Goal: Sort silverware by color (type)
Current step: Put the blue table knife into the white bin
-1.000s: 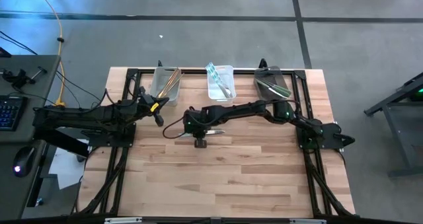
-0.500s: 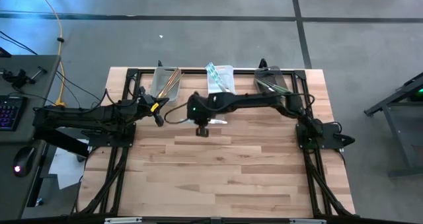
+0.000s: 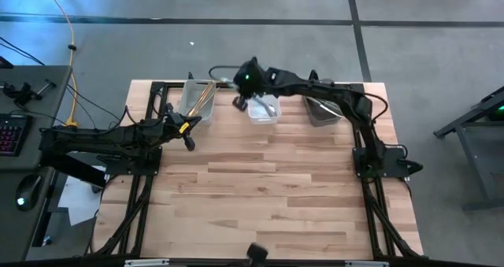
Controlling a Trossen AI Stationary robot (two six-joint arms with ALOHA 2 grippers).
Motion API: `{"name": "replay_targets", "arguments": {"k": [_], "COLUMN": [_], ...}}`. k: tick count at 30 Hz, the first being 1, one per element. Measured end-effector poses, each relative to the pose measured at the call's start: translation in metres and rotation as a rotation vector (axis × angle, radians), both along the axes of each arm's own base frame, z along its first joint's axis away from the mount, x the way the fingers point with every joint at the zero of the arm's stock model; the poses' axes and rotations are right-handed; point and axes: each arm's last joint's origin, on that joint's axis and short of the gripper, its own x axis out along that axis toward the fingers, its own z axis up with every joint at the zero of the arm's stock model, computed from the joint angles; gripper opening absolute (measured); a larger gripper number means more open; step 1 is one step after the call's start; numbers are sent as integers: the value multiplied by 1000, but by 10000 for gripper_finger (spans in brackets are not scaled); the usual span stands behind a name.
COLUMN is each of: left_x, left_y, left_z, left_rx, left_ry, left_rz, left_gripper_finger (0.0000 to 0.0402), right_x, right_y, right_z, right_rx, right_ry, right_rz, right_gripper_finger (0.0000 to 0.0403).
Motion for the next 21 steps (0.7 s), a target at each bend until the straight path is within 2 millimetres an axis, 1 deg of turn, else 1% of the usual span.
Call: {"name": "replay_targets", "arguments": {"k": [4,8,10,17,21], "left_x": [0,0,0,1,1], "left_y": [0,0,0,-1,-1], "left_z": [-1,-7,-7,-6,-6], "left_rx": [2,10,9,4,4], "left_ry": [0,-2,1,-11,-11], "left_rz": [0,-2,-3,-28,-29], "left_gripper_finger": [0,0,0,0,0], "right_x": [-6,-10,-11,-4,-3], "right_y": [-29,-45,-50,-51,-50], "right_z": [-6,-11,-16,-38,-41], "right_rx": [-51,-46,-27,-17,-11], "right_ry": [-9,-21,-18,13,13], "right_rz": [-137,-218,-247,-305,-320], "right_gripper_finger": [0,0,0,0,0]}}
